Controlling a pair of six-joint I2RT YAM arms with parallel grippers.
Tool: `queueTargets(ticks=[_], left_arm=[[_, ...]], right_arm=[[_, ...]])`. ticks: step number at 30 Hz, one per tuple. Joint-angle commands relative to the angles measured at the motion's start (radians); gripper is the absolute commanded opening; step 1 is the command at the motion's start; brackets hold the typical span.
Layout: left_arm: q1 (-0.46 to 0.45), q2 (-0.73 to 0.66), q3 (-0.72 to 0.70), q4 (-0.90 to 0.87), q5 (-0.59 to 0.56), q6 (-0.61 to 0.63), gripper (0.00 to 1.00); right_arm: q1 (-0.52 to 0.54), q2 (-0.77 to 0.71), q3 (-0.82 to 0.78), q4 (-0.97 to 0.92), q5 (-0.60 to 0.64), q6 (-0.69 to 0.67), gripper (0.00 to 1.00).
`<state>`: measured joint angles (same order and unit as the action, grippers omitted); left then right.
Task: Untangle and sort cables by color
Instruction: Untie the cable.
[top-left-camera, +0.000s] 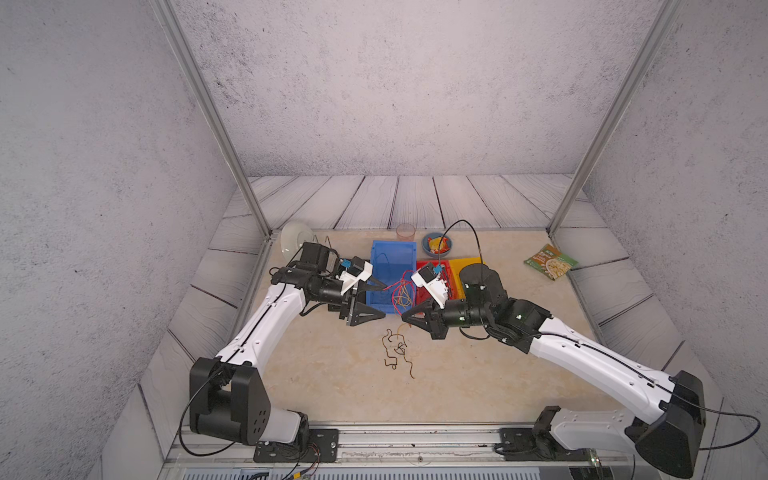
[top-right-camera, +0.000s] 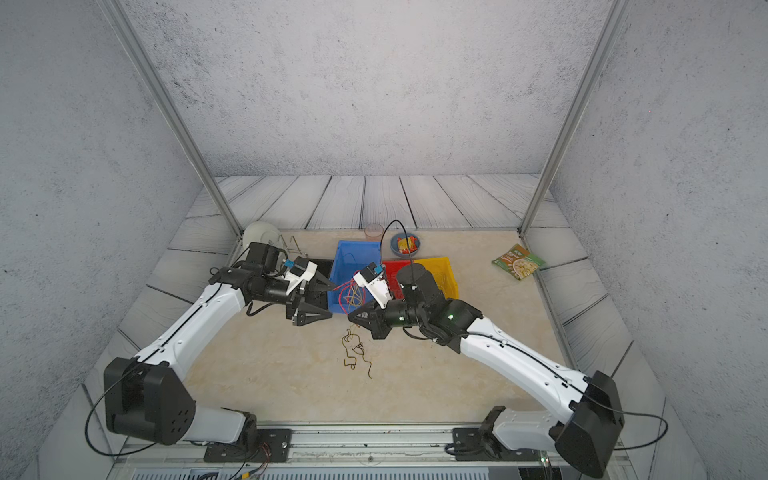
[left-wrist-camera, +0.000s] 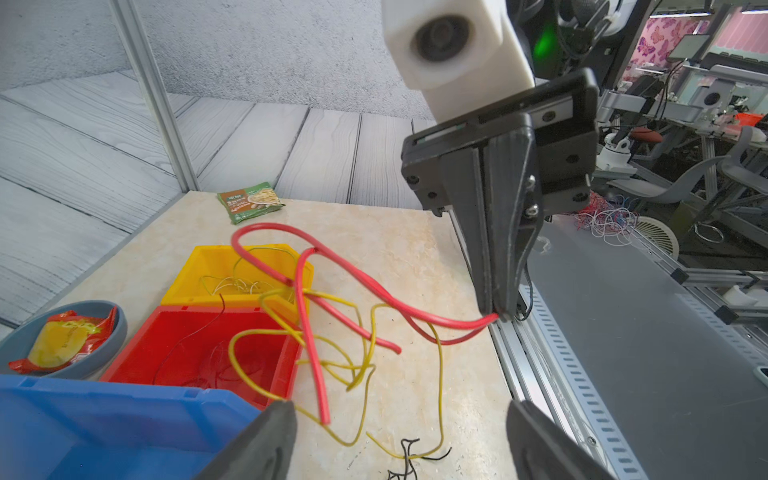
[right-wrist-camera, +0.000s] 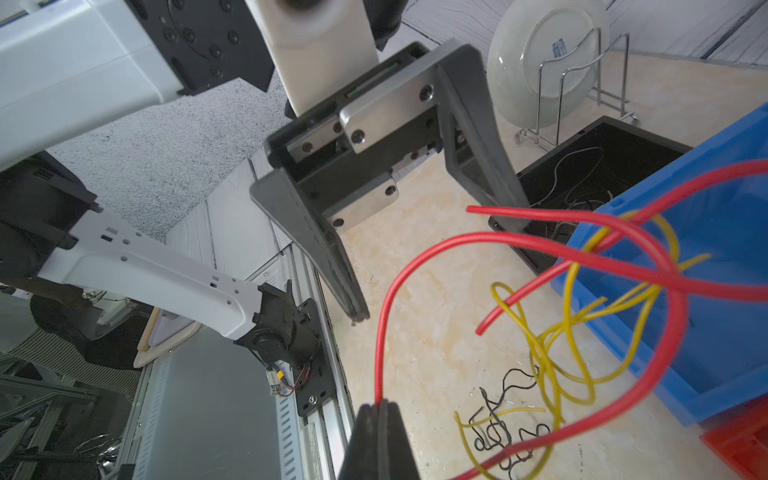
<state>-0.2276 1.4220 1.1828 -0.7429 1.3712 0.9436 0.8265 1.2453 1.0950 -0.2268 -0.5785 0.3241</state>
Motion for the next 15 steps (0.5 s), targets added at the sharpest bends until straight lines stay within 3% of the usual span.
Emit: queueTargets(ticks=[1, 11, 13, 15], left_arm=[[-0.005, -0.002, -0.017, 0.052, -0.009, -0.01, 0.86], [-0.027, 0.014, -0.008, 0.162, -0.018, -0.115, 0.73], [-0.031, 0.015, -0.008, 0.158, -0.021, -0.11, 0.65], [-0.031, 0.016, -0.013, 0.161, -0.031, -0.108, 0.51]], right_arm=[[0.001, 0.002, 0.034, 0.035, -0.04, 0.021, 0.0], [0.003, 0.017, 0.023, 0.091, -0.095, 0.064, 0.0], [0.004, 0.022, 0.025, 0.098, -0.102, 0.069, 0.0], [0.004, 0.021, 0.028, 0.101, -0.101, 0.07, 0.0]])
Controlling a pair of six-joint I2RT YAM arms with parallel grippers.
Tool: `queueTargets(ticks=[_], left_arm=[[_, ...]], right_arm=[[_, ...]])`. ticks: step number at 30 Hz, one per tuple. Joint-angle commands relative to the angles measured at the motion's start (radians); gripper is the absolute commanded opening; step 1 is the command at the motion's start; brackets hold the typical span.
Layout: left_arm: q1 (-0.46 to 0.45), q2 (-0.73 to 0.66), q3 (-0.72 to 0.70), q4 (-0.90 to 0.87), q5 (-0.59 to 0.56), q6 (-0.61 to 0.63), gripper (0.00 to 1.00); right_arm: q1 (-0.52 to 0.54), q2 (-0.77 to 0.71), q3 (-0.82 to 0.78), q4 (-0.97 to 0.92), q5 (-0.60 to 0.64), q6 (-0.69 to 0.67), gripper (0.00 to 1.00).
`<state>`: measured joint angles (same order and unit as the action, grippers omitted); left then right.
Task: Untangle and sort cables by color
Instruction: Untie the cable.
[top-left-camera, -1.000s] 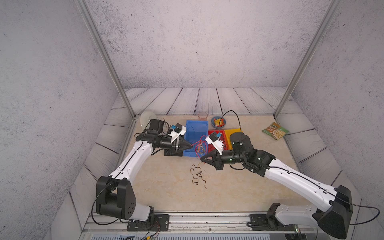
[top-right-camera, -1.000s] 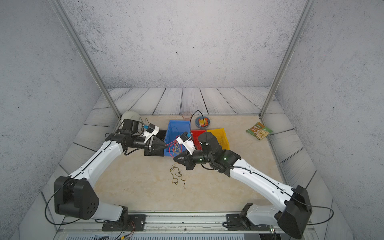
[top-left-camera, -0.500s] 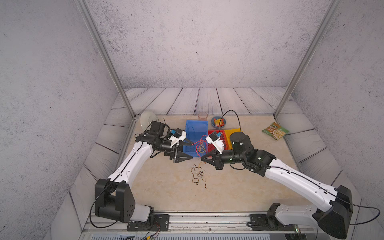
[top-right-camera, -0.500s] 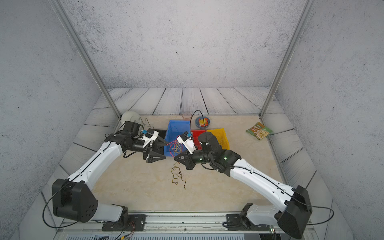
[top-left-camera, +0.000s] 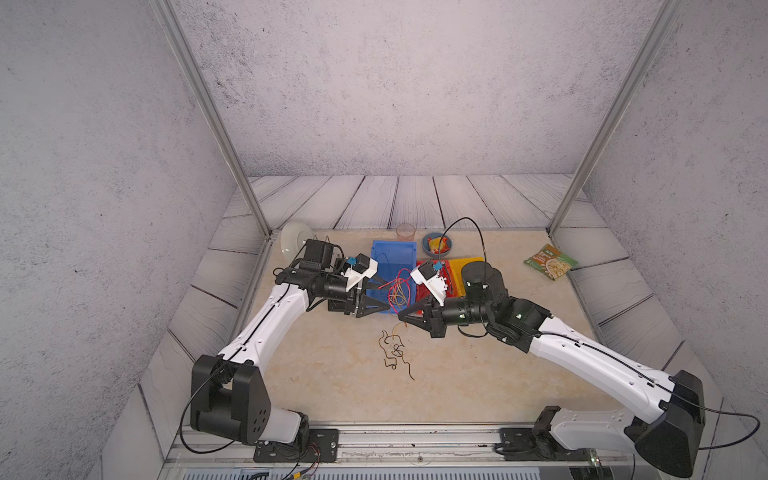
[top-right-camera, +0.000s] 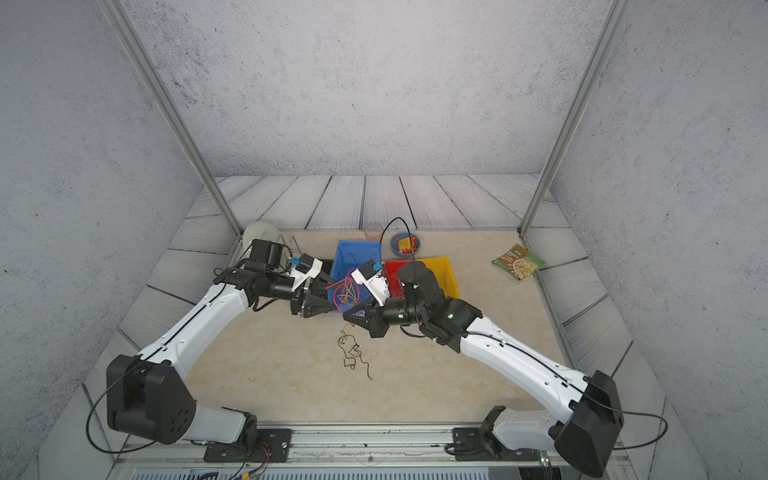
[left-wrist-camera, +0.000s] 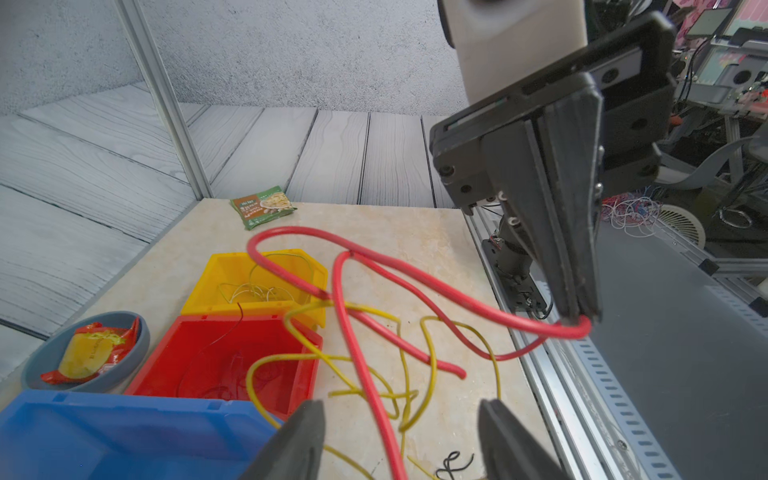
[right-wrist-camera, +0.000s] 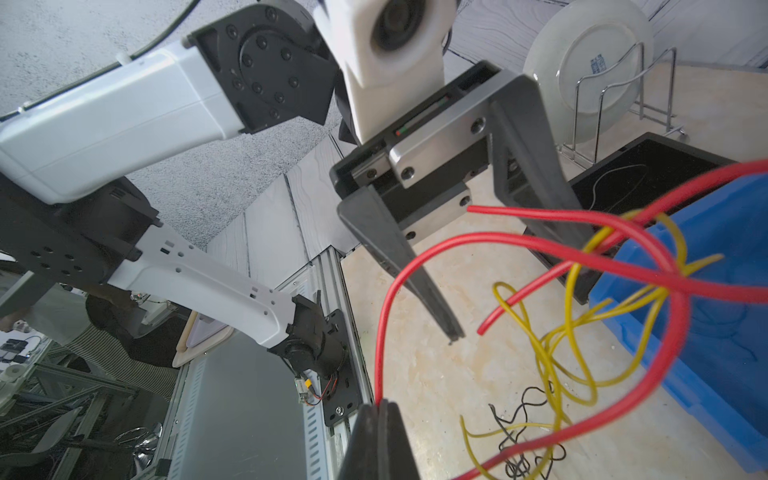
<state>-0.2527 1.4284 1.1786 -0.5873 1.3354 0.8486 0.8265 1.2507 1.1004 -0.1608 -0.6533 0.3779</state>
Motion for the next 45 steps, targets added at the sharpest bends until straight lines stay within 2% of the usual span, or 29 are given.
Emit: queueTargets(ticks=[1, 3, 5, 6, 12, 15, 21, 28, 32, 36, 38, 42, 45], left_arm=[[-0.007, 0.01, -0.01, 0.006, -0.003, -0.01, 0.43], [-0.007, 0.01, -0.01, -0.005, -0.011, 0.009, 0.28], [-0.007, 0.009, 0.002, -0.026, -0.005, 0.029, 0.04], [-0.006, 0.01, 0.007, -0.042, -0.002, 0.045, 0.0], [0.016, -0.007, 0.021, -0.229, -0.006, 0.238, 0.0], [0.049, -0.026, 0.003, -0.283, -0.006, 0.297, 0.0], [0.092, -0.062, -0.036, -0.374, -0.059, 0.393, 0.0], [0.15, -0.087, -0.087, -0.407, -0.117, 0.446, 0.0], [0.155, -0.098, -0.139, -0.303, -0.167, 0.351, 0.0], [0.157, -0.103, -0.159, -0.275, -0.171, 0.331, 0.0], [0.163, -0.109, -0.163, -0.256, -0.181, 0.308, 0.0], [0.197, -0.119, -0.153, -0.194, -0.27, 0.216, 0.0], [0.238, -0.128, -0.158, -0.153, -0.307, 0.172, 0.0]], right_arm=[[0.004, 0.014, 0.024, 0.035, -0.023, 0.019, 0.0], [0.004, 0.011, 0.026, 0.034, -0.02, 0.021, 0.0], [0.004, 0.008, 0.027, 0.025, -0.013, 0.02, 0.0], [0.004, 0.007, 0.029, 0.013, 0.005, 0.018, 0.0], [-0.008, -0.023, 0.064, -0.149, 0.299, 0.006, 0.0], [-0.045, -0.037, 0.063, -0.191, 0.38, 0.012, 0.0], [-0.112, -0.057, 0.036, -0.161, 0.394, 0.04, 0.0], [-0.16, -0.085, 0.025, -0.105, 0.293, 0.1, 0.0], [-0.18, -0.091, 0.047, -0.056, 0.115, 0.141, 0.0], [-0.181, -0.117, 0.076, -0.095, 0.108, 0.112, 0.0], [-0.179, -0.123, 0.104, -0.153, 0.079, 0.049, 0.0], [-0.179, -0.077, 0.267, -0.553, 0.124, -0.235, 0.0], [-0.18, -0.063, 0.315, -0.748, 0.134, -0.397, 0.0]])
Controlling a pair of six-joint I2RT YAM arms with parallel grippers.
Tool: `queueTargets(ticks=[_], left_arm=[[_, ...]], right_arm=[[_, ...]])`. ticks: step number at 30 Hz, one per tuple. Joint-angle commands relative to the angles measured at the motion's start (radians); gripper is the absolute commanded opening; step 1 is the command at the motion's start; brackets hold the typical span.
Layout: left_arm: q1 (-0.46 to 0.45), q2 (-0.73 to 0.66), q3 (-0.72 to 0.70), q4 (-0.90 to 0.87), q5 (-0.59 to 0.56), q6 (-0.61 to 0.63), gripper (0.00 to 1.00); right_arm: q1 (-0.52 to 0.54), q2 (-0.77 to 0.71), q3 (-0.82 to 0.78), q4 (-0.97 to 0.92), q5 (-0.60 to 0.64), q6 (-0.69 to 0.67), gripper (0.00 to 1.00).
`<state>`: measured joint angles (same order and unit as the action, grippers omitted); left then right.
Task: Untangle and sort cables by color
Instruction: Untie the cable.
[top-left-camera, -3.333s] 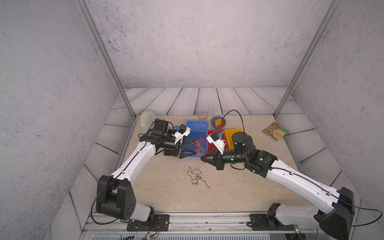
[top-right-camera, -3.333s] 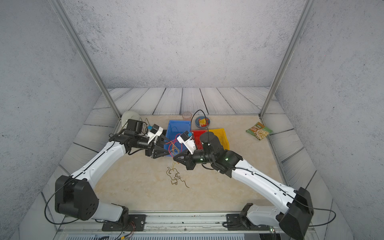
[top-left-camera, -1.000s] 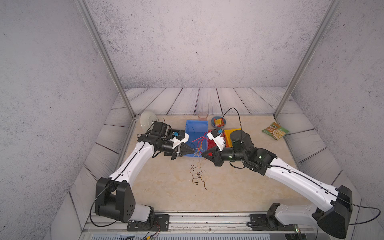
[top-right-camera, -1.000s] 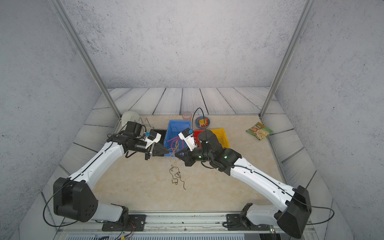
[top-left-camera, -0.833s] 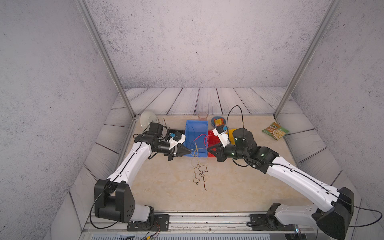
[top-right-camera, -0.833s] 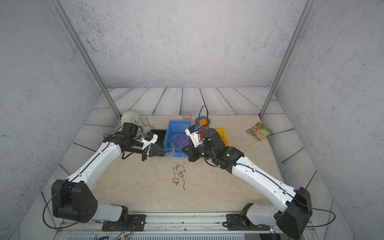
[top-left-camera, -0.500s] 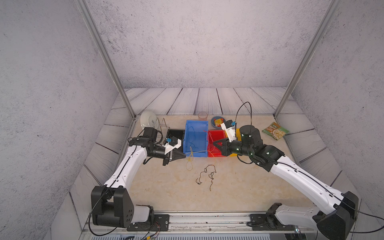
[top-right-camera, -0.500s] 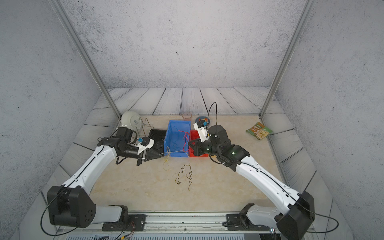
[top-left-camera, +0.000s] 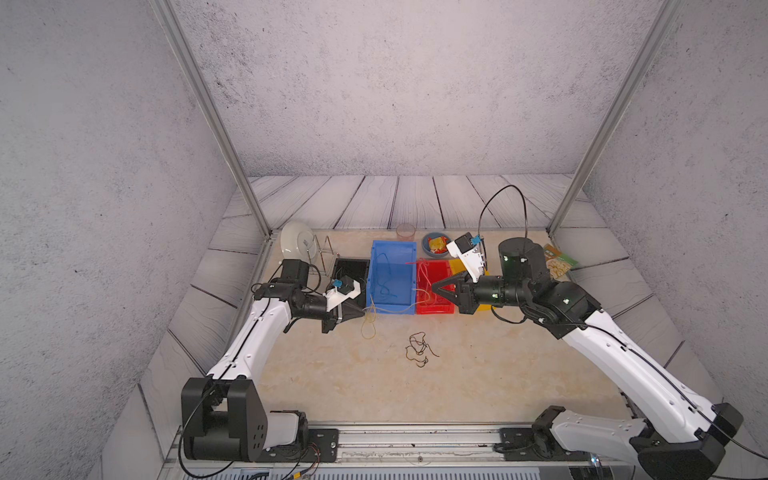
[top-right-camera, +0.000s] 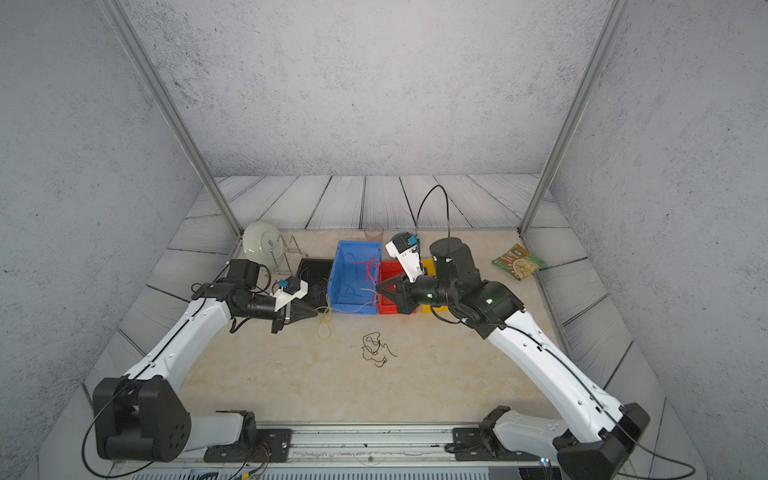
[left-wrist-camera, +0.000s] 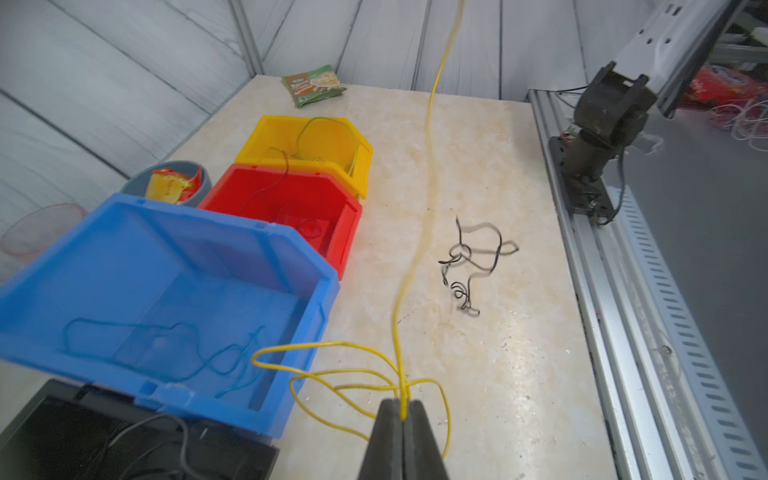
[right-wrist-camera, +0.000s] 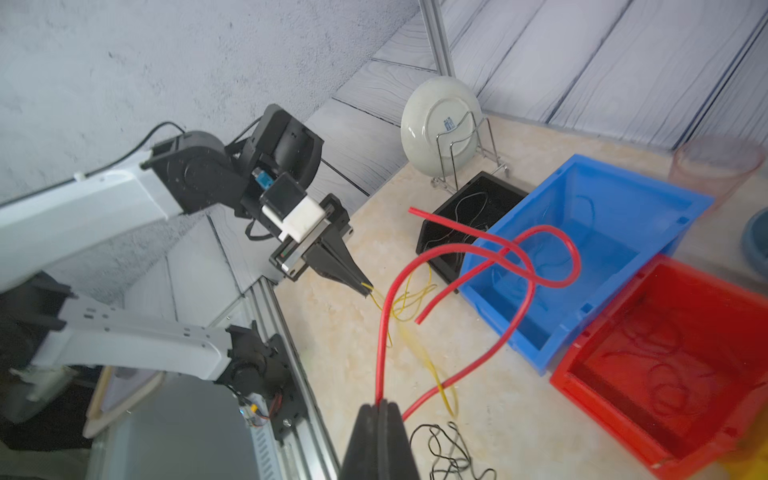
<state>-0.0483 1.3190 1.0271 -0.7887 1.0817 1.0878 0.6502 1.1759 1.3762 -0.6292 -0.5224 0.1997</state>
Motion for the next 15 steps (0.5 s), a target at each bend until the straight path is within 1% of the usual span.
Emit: queueTargets(ticks=[1, 4, 5, 8, 10, 11, 13, 15], left_arm=[[0.051, -0.02, -0.005, 0.064, -0.058, -0.086, 0.0], [0.093, -0.02, 0.005, 0.119, -0.086, -0.153, 0.0], [0.104, -0.021, 0.011, 0.128, -0.096, -0.167, 0.0], [0.133, -0.015, 0.048, 0.091, -0.093, -0.16, 0.0], [0.145, -0.017, 0.073, 0.02, -0.069, -0.106, 0.0], [0.15, -0.021, 0.077, 0.005, -0.066, -0.097, 0.0], [0.16, -0.03, 0.084, -0.023, -0.071, -0.089, 0.0], [0.168, -0.038, 0.087, -0.055, -0.073, -0.081, 0.0]], right_arm=[[-0.004, 0.013, 0.044, -0.317, -0.029, -0.264, 0.0], [-0.004, 0.032, 0.065, -0.453, -0.14, -0.382, 0.0], [-0.003, 0.04, 0.074, -0.477, -0.127, -0.394, 0.0], [-0.003, 0.031, 0.08, -0.473, 0.012, -0.374, 0.0], [-0.003, 0.006, 0.072, -0.448, 0.065, -0.364, 0.0], [-0.003, -0.003, 0.07, -0.445, 0.087, -0.367, 0.0], [-0.003, -0.017, 0.081, -0.447, 0.222, -0.345, 0.0], [-0.006, -0.022, 0.087, -0.451, 0.315, -0.332, 0.0]])
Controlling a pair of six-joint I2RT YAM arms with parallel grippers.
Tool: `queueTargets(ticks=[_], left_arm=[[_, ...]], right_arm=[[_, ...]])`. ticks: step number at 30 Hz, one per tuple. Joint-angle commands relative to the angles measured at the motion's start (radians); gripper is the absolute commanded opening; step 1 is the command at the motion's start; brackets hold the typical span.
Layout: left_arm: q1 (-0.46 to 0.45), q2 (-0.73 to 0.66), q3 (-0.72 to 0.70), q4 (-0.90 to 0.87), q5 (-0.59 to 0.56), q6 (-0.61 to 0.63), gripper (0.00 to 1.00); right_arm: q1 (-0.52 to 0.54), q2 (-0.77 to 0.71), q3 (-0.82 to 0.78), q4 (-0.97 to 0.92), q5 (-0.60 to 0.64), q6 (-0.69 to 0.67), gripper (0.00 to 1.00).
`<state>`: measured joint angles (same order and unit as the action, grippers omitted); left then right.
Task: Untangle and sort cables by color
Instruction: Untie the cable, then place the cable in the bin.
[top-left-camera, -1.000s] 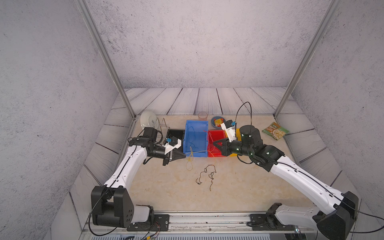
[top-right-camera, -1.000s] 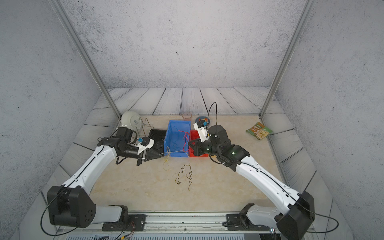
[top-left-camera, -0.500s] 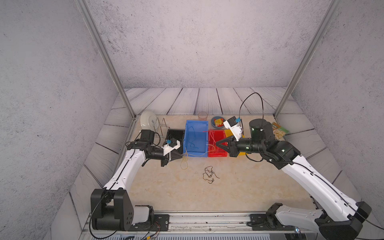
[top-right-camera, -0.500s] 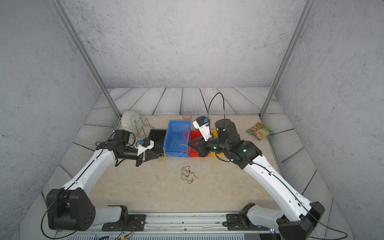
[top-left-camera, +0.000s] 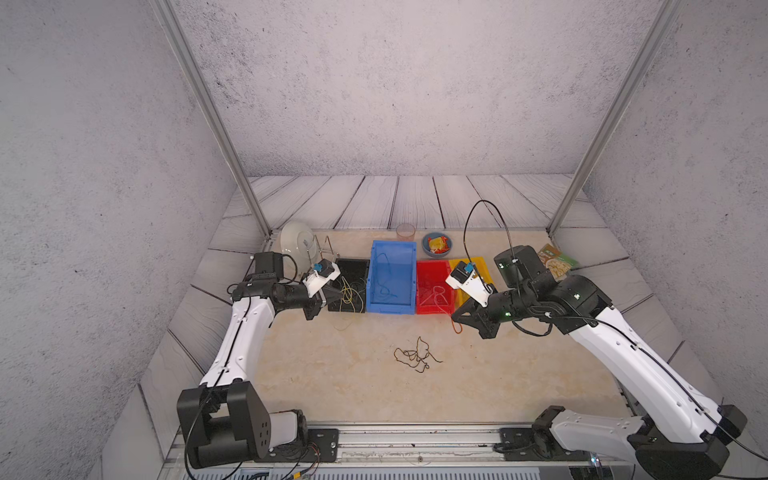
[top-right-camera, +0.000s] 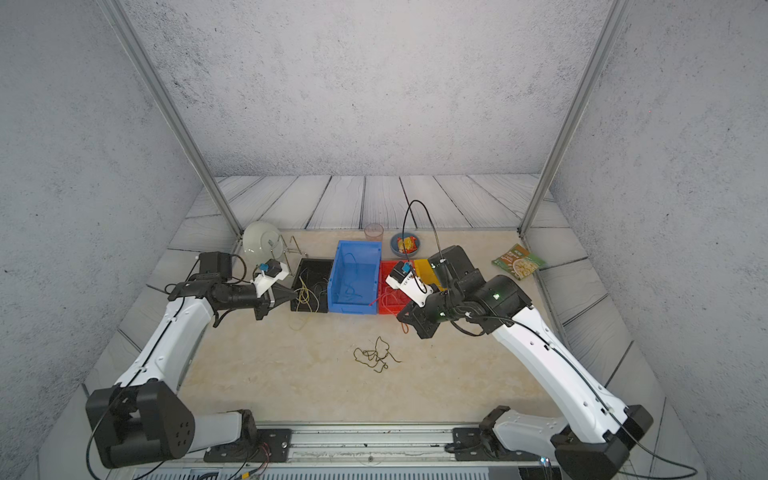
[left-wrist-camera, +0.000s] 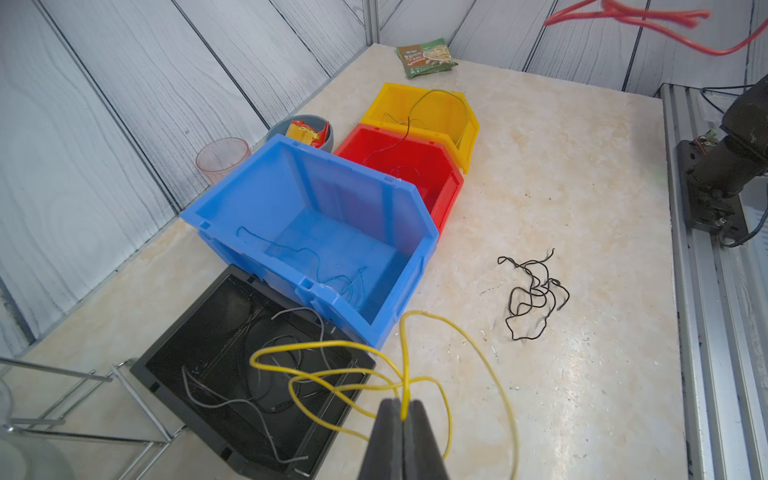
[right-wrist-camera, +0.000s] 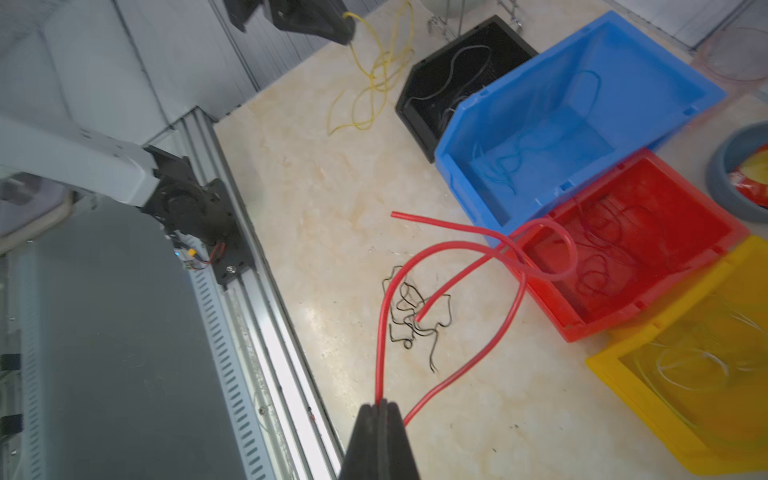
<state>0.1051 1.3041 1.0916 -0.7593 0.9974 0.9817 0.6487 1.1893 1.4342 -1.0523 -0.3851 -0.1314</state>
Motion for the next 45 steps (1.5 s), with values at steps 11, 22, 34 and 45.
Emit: queueTargets(ticks=[11, 22, 34, 45], left_arm=[[0.037, -0.076, 0.025, -0.234, 0.055, 0.097, 0.0], [0.046, -0.086, 0.039, -0.258, 0.069, 0.064, 0.0], [0.046, -0.087, 0.065, -0.276, 0.082, 0.042, 0.0], [-0.007, -0.042, 0.184, -0.098, 0.198, -0.245, 0.0]], right_arm=[[-0.035, 0.131, -0.032, 0.335, 0.129, 0.245, 0.0], [-0.146, 0.426, -0.026, 0.59, 0.047, 0.379, 0.0], [-0.173, 0.7, 0.002, 0.568, 0.067, 0.326, 0.0], [-0.177, 0.588, 0.047, 0.486, 0.172, 0.291, 0.45]])
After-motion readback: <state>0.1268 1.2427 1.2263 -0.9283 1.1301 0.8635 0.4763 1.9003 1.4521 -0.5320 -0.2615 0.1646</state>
